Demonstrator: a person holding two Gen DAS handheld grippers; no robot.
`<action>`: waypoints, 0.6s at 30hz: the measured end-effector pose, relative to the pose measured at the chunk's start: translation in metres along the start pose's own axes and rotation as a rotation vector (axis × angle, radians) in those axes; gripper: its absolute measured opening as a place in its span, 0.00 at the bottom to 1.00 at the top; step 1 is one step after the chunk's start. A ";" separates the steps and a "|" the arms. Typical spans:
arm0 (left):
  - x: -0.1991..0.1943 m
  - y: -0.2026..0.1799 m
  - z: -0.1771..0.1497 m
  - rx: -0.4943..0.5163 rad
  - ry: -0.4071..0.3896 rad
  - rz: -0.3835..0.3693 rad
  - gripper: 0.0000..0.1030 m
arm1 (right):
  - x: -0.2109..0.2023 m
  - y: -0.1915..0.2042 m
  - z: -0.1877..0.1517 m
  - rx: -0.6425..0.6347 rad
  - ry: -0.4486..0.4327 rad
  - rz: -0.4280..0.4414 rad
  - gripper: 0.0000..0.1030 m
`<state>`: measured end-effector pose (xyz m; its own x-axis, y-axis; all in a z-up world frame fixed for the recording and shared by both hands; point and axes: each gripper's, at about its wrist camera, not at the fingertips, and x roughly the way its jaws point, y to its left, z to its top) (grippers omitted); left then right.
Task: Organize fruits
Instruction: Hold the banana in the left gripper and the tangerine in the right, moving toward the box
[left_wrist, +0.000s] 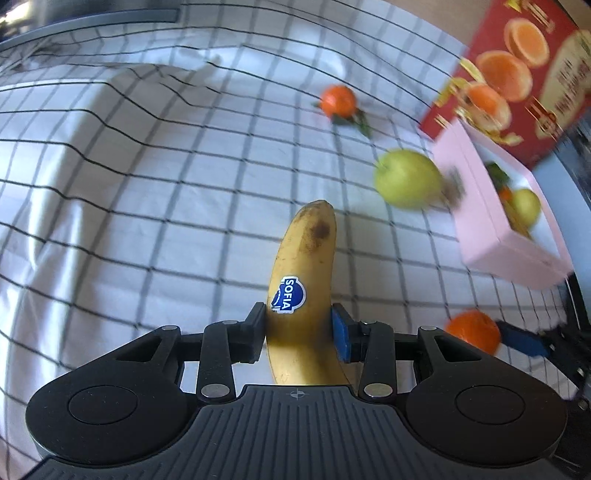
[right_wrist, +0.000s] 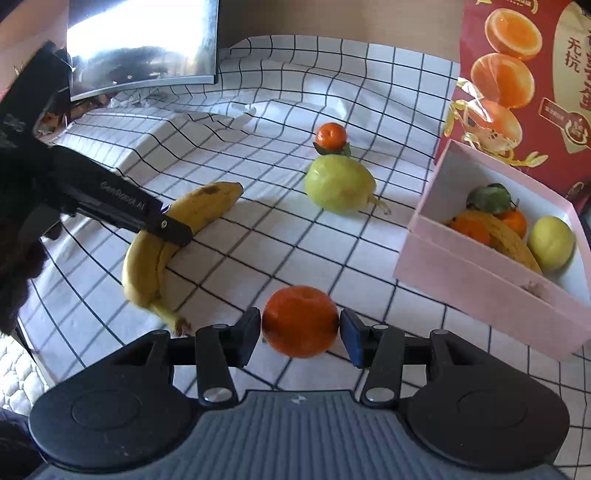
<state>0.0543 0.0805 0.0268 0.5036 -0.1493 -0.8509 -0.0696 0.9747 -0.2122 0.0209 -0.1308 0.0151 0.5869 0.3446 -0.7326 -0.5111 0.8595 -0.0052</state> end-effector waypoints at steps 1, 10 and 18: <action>-0.001 -0.004 -0.003 0.003 0.008 -0.003 0.41 | 0.000 -0.001 -0.002 -0.001 0.005 -0.004 0.48; -0.002 -0.017 -0.014 0.025 0.026 0.005 0.41 | -0.005 -0.008 -0.015 0.024 0.025 0.023 0.51; -0.003 -0.016 -0.015 0.028 0.024 0.005 0.41 | -0.001 -0.008 -0.008 0.032 0.011 0.036 0.51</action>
<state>0.0410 0.0628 0.0253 0.4826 -0.1480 -0.8633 -0.0482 0.9796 -0.1949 0.0199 -0.1410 0.0103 0.5610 0.3717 -0.7397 -0.5113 0.8583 0.0436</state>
